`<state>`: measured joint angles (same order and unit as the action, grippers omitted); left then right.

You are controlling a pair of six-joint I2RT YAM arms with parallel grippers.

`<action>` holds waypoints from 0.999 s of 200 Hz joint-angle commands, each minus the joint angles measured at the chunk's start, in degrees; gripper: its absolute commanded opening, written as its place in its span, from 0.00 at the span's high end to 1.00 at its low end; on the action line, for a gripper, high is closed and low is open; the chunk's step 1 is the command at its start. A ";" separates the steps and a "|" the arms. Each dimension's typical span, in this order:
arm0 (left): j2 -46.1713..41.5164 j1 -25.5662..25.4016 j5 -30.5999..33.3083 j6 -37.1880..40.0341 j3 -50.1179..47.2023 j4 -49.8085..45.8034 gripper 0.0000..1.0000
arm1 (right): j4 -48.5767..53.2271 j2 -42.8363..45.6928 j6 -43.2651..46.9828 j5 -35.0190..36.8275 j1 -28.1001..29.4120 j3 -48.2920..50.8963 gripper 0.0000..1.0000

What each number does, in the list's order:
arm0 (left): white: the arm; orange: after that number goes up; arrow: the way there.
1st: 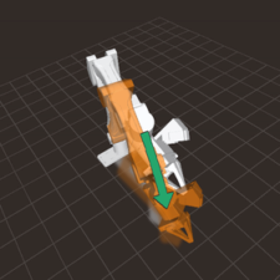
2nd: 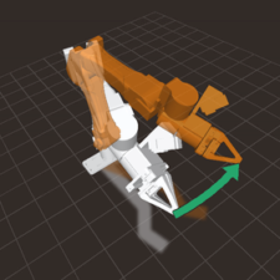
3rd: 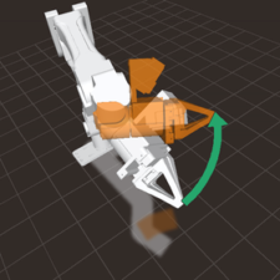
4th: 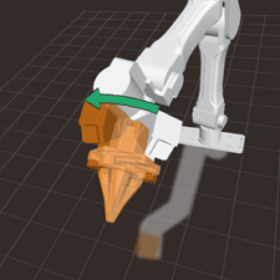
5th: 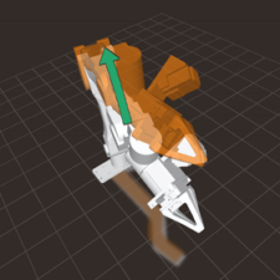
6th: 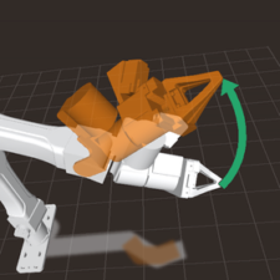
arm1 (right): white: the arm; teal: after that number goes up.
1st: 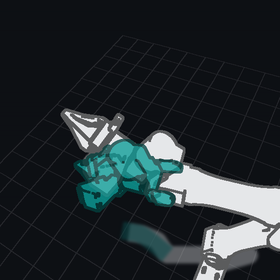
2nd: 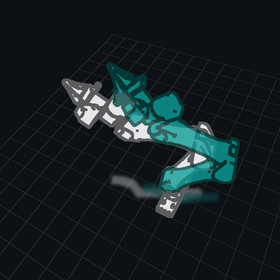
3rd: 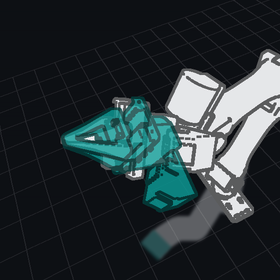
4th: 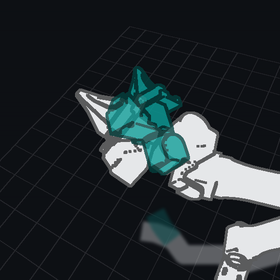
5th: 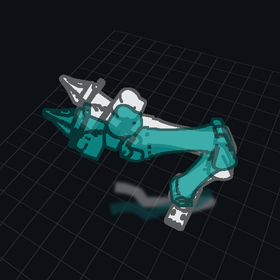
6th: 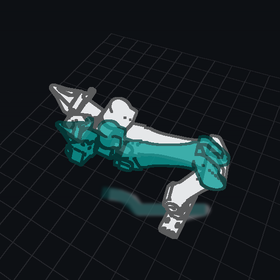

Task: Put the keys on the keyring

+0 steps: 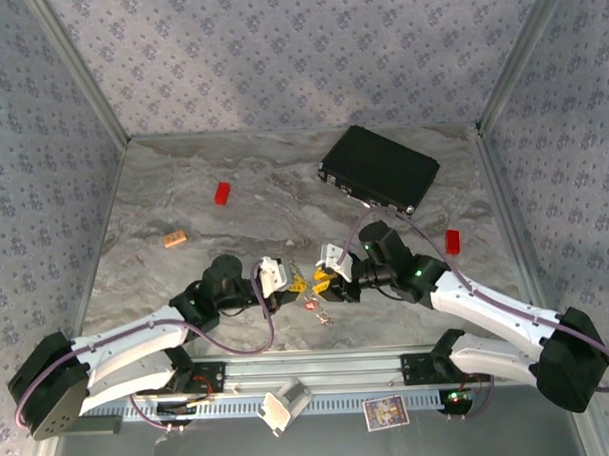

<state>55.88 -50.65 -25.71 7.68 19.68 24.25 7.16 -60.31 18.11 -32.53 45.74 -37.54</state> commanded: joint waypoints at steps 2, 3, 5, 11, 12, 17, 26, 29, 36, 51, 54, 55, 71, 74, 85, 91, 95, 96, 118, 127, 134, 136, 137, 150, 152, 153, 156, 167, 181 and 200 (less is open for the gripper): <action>-0.60 -0.29 -1.42 -2.41 -0.43 7.44 1.00 | -3.13 0.22 -2.90 -1.83 0.06 1.13 0.70; -0.64 -0.26 -1.43 -2.41 -0.43 7.46 1.00 | -3.17 0.21 -2.90 -1.79 0.06 1.14 0.70; -0.61 -0.24 -1.46 -2.41 -0.43 7.41 1.00 | -3.22 0.20 -2.90 -1.75 0.01 1.24 0.70; -0.68 -0.26 -1.45 -2.33 -0.53 7.43 1.00 | -3.42 0.03 -2.91 -1.44 0.04 1.32 0.70; -0.68 -0.25 -1.45 -2.32 -0.48 7.46 1.00 | -3.40 0.03 -2.86 -1.46 0.00 1.28 0.70; -0.68 -0.24 -1.61 -2.29 -0.60 7.48 1.00 | -3.46 -0.21 -2.82 -1.39 0.03 1.15 0.70; -0.68 -0.30 -1.70 -2.39 -0.66 7.65 1.00 | -3.72 -0.55 -2.76 -1.39 0.05 1.17 0.71; -0.64 -0.24 -1.78 -2.41 -0.69 7.73 1.00 | -3.92 -0.63 -2.78 -1.47 0.06 1.08 0.71; -0.62 -0.24 -1.87 -2.41 -0.79 7.88 1.00 | -4.22 -0.90 -2.82 -1.69 0.05 1.06 0.72; -0.57 -0.24 -2.18 -2.51 -0.87 8.20 1.00 | -4.69 -1.51 -2.90 -2.05 0.05 0.72 0.73; -0.52 -0.28 -2.23 -2.50 -0.87 8.18 1.00 | -4.82 -1.60 -2.90 -2.15 0.05 0.69 0.73; -0.52 -0.26 -2.27 -2.50 -0.87 8.18 1.00 | -4.85 -1.62 -2.90 -2.17 0.06 0.70 0.73; -0.73 -0.24 -2.73 -2.07 -0.79 8.11 1.00 | -5.35 -1.78 -3.06 -2.46 0.09 0.32 0.76; -0.74 -0.26 -2.78 -1.99 -0.79 8.06 1.00 | -5.39 -1.82 -3.08 -2.58 0.14 0.29 0.77; -1.03 -0.24 -3.01 -1.74 -0.78 7.93 1.00 | -5.31 -1.82 -2.99 -2.70 0.07 0.10 0.80; -1.16 -0.24 -3.03 -1.59 -0.79 8.00 1.00 | -5.27 -1.82 -2.91 -2.83 0.14 0.02 0.82; -1.23 -0.27 -3.03 -1.53 -0.79 8.02 1.00 | -5.16 -1.80 -2.82 -2.88 0.13 0.01 0.83; -1.22 -0.25 -3.03 -1.53 -0.83 8.01 1.00 | -5.15 -1.81 -2.82 -2.88 0.14 0.01 0.83; -1.38 -0.24 -3.19 -1.29 -0.73 7.98 1.00 | -5.31 -2.00 -2.73 -3.79 0.14 -0.15 0.94; -1.38 -0.24 -3.01 -1.29 -0.61 7.53 1.00 | -5.32 -2.07 -2.68 -4.17 0.21 -0.21 0.98; -1.41 -0.25 -2.46 -1.35 -0.45 6.96 0.96 | -5.08 -2.02 -2.48 -4.40 0.17 -0.37 1.00; -1.39 -0.24 -2.36 -1.35 -0.42 6.78 0.96 | -4.88 -2.00 -2.36 -4.45 0.15 -0.42 1.00; -1.39 -0.24 -2.30 -1.35 -0.42 6.69 0.95 | -4.79 -2.00 -2.32 -4.46 0.15 -0.47 1.00; -1.75 -0.24 -1.38 -1.04 -0.11 5.19 0.86 | -3.46 -1.84 -1.54 -4.40 0.23 -1.01 1.00; -1.83 -0.24 -1.12 -0.95 -0.09 4.84 0.84 | -3.11 -1.83 -1.35 -4.39 0.23 -1.10 1.00; -1.87 -0.24 -1.02 -0.84 -0.04 4.66 0.83 | -2.94 -1.83 -1.25 -4.34 0.23 -1.12 1.00; -1.91 -0.24 -0.71 -0.71 0.02 4.05 0.80 | -2.46 -1.76 -0.97 -4.18 0.22 -1.28 1.00; -2.36 -0.32 0.30 0.11 0.65 1.47 0.75 | -0.44 -1.65 0.07 -3.64 0.31 -2.06 1.00; -2.76 -0.24 0.81 1.20 1.48 -1.69 0.73 | 2.05 -1.73 1.44 -2.74 0.36 -3.05 1.00; -2.31 -0.29 1.14 2.83 3.15 -6.04 0.74 | 5.99 -2.30 3.52 -1.46 0.71 -4.70 1.00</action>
<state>53.98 -50.65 -25.23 7.66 19.27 24.08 8.10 -62.19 18.09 -34.70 45.91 -38.22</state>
